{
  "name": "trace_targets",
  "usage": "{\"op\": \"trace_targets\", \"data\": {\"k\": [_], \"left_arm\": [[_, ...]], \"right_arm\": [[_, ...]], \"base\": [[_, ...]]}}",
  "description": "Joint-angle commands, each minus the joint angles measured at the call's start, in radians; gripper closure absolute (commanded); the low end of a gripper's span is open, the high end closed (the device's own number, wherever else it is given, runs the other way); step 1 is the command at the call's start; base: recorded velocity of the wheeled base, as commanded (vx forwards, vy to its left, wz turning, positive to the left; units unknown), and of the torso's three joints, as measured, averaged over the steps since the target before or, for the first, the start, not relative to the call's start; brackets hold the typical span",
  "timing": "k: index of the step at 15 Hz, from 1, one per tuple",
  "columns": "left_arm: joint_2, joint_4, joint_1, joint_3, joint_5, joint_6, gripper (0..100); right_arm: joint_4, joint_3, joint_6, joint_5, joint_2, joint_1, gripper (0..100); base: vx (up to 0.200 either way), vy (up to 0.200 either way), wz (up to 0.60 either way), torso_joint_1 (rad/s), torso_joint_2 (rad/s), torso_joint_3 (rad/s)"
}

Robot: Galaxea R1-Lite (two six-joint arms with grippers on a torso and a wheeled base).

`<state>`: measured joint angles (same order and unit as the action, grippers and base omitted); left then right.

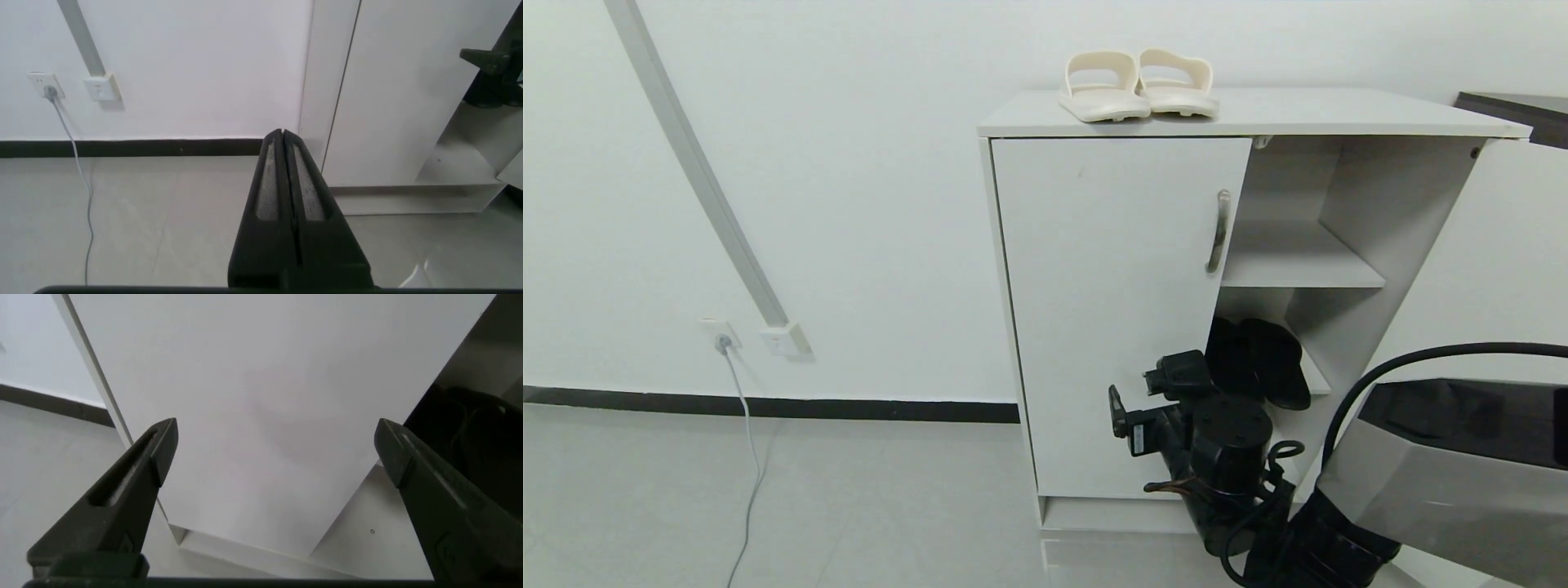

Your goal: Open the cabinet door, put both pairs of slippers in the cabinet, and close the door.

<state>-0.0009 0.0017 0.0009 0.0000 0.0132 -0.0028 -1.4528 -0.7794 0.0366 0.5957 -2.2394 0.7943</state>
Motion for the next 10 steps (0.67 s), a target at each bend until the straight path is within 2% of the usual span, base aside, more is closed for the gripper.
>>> {"op": "trace_targets", "data": {"k": [1,7,10], "left_arm": [[0.001,0.0,0.001,0.0,-0.001,0.0,100],[0.001,0.0,0.001,0.0,0.001,0.0,100],[0.001,0.0,0.001,0.0,0.001,0.0,100]], "right_arm": [[-0.006,-0.001,0.0,-0.001,-0.017,0.0,0],[-0.005,-0.006,0.002,-0.001,-0.019,0.0,0],[-0.005,-0.006,0.002,-0.001,-0.02,0.0,0]], "base": [[0.0,0.0,0.0,0.0,0.0,0.0],[0.0,0.0,0.0,0.0,-0.02,-0.018],[0.0,0.0,0.0,0.045,-0.33,-0.295]]}}
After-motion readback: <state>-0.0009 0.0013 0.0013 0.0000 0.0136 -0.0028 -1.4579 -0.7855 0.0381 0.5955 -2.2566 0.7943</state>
